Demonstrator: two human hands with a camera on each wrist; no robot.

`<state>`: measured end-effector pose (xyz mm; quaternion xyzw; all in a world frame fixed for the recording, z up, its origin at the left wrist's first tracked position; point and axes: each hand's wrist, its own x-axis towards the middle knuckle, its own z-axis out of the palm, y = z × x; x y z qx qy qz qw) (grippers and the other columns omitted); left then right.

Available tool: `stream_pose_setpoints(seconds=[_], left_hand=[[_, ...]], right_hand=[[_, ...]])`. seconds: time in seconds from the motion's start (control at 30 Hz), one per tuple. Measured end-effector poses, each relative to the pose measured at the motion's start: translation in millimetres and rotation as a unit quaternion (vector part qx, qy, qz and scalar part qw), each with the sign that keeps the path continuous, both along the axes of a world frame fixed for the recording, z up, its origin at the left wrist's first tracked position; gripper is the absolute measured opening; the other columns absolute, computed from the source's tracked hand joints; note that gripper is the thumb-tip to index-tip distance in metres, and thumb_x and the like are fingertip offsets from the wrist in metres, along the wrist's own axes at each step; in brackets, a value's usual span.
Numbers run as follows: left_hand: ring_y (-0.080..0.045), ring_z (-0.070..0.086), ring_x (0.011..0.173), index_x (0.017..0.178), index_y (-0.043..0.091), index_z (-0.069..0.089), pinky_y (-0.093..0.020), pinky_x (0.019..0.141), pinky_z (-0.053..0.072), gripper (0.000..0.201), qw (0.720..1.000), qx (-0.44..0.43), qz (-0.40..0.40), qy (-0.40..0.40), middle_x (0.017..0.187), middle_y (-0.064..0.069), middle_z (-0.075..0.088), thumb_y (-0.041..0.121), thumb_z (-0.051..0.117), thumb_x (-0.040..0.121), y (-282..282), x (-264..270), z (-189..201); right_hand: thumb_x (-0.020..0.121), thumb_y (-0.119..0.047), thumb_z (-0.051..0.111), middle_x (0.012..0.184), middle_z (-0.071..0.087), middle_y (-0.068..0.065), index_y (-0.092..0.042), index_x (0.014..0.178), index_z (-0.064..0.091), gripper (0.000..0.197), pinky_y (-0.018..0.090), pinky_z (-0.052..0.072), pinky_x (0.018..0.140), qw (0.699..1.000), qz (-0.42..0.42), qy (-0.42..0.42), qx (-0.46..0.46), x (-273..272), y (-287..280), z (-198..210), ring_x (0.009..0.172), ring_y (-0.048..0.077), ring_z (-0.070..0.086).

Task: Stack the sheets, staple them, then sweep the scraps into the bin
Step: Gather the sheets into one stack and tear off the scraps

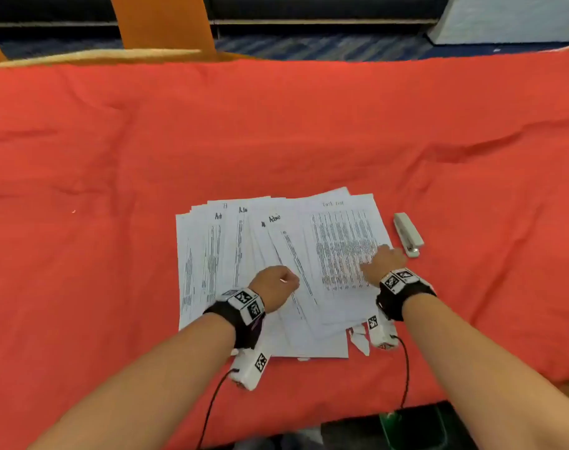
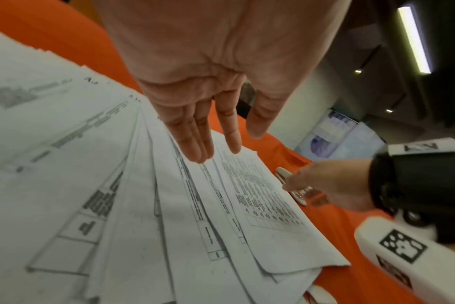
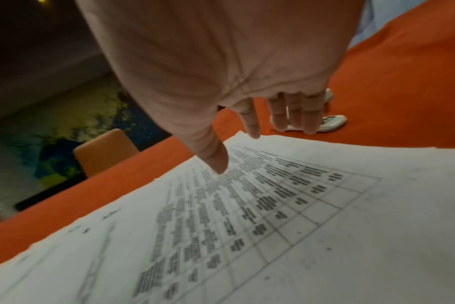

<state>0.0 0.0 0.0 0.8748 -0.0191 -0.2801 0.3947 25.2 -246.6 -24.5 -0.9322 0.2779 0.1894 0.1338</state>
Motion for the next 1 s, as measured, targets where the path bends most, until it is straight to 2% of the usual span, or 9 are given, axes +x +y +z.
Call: stream_pose_setpoints(seconds=[0.2, 0.4, 0.47, 0.53, 0.57, 0.67, 0.77, 0.87, 1.0], left_hand=[[-0.022, 0.054, 0.117, 0.121, 0.011, 0.060, -0.030, 0.098, 0.042, 0.035, 0.995, -0.028, 0.075, 0.060, 0.129, -0.007, 0.057, 0.028, 0.059, 0.091, -17.1, 8.6, -20.3], [-0.024, 0.052, 0.121, 0.136, 0.012, 0.042, -0.031, 0.101, 0.041, 0.055, 0.986, -0.048, 0.132, 0.093, 0.137, -0.005, 0.048, 0.031, 0.061, 0.089, -32.5, 10.3, -29.6], [-0.026, 0.054, 0.120, 0.139, 0.010, 0.039, -0.037, 0.104, 0.043, 0.062, 0.977, -0.075, 0.166, 0.112, 0.136, -0.007, 0.048, 0.031, 0.065, 0.087, -38.4, 14.3, -31.6], [-0.027, 0.055, 0.116, 0.138, 0.008, 0.040, -0.038, 0.103, 0.045, 0.063, 0.965, -0.099, 0.204, 0.134, 0.130, -0.011, 0.051, 0.028, 0.067, 0.085, -44.3, 18.4, -31.3], [-0.026, 0.057, 0.111, 0.133, 0.007, 0.045, -0.038, 0.102, 0.046, 0.057, 0.960, -0.111, 0.218, 0.136, 0.122, -0.011, 0.054, 0.026, 0.068, 0.084, -46.9, 20.8, -32.6], [-0.028, 0.060, 0.104, 0.120, 0.003, 0.056, -0.036, 0.099, 0.046, 0.044, 0.954, -0.131, 0.232, 0.135, 0.113, -0.012, 0.057, 0.023, 0.069, 0.083, -50.2, 24.8, -34.2], [-0.025, 0.060, 0.093, 0.103, 0.004, 0.062, -0.030, 0.080, 0.047, 0.025, 0.960, -0.132, 0.225, 0.103, 0.101, -0.010, 0.062, 0.021, 0.067, 0.086, -50.2, 25.2, -34.1], [-0.021, 0.058, 0.098, 0.116, 0.004, 0.058, -0.026, 0.081, 0.044, 0.028, 0.973, -0.107, 0.200, 0.043, 0.108, -0.002, 0.060, 0.016, 0.060, 0.091, -48.6, 20.8, -25.1], [-0.019, 0.054, 0.095, 0.116, 0.007, 0.056, -0.022, 0.073, 0.045, 0.021, 0.972, -0.108, 0.207, -0.018, 0.103, -0.002, 0.057, 0.013, 0.049, 0.096, -40.2, 14.0, -12.1]], right_hand=[[0.077, -0.044, 0.069, 0.134, 0.049, 0.015, -0.002, 0.131, 0.041, 0.073, 0.039, 0.041, 0.105, 0.996, -0.055, 0.051, -0.044, -6.7, -21.8, -12.9, 0.126, 0.031, 0.047], [0.062, -0.040, 0.084, 0.138, 0.034, 0.017, -0.007, 0.129, 0.036, 0.089, 0.042, 0.039, 0.104, 0.988, -0.137, 0.059, 0.031, -10.0, -37.6, -17.6, 0.129, 0.033, 0.037], [0.063, -0.033, 0.085, 0.132, 0.047, 0.018, -0.005, 0.115, 0.047, 0.070, 0.041, 0.048, 0.095, 0.990, -0.110, 0.061, 0.071, -11.0, -42.4, -17.1, 0.115, 0.032, 0.051], [0.076, -0.018, 0.075, 0.118, 0.063, 0.018, -0.004, 0.091, 0.053, 0.030, 0.037, 0.051, 0.084, 0.989, -0.083, 0.020, 0.121, -13.4, -42.8, -16.4, 0.096, 0.032, 0.060], [0.081, -0.013, 0.070, 0.115, 0.065, 0.019, -0.004, 0.092, 0.056, 0.020, 0.037, 0.051, 0.083, 0.986, -0.075, -0.013, 0.148, -16.0, -41.5, -15.0, 0.096, 0.033, 0.062], [0.087, -0.008, 0.061, 0.117, 0.064, 0.019, 0.000, 0.116, 0.056, 0.031, 0.037, 0.049, 0.088, 0.963, -0.072, -0.108, 0.235, -25.0, -34.7, -7.8, 0.107, 0.034, 0.061], [0.087, -0.008, 0.063, 0.116, 0.065, 0.011, -0.006, 0.120, 0.056, 0.034, 0.033, 0.048, 0.090, 0.938, -0.052, -0.142, 0.313, -36.6, -30.1, 0.2, 0.106, 0.027, 0.062], [0.085, -0.012, 0.067, 0.108, 0.069, 0.002, -0.013, 0.116, 0.059, 0.032, 0.037, 0.053, 0.089, 0.921, -0.032, -0.135, 0.365, -45.7, -29.2, 4.0, 0.099, 0.020, 0.066], [0.082, -0.022, 0.071, 0.102, 0.066, -0.003, -0.012, 0.112, 0.058, 0.034, 0.022, 0.049, 0.073, 0.927, -0.010, -0.120, 0.356, -43.1, -31.6, 0.3, 0.097, 0.018, 0.063]])
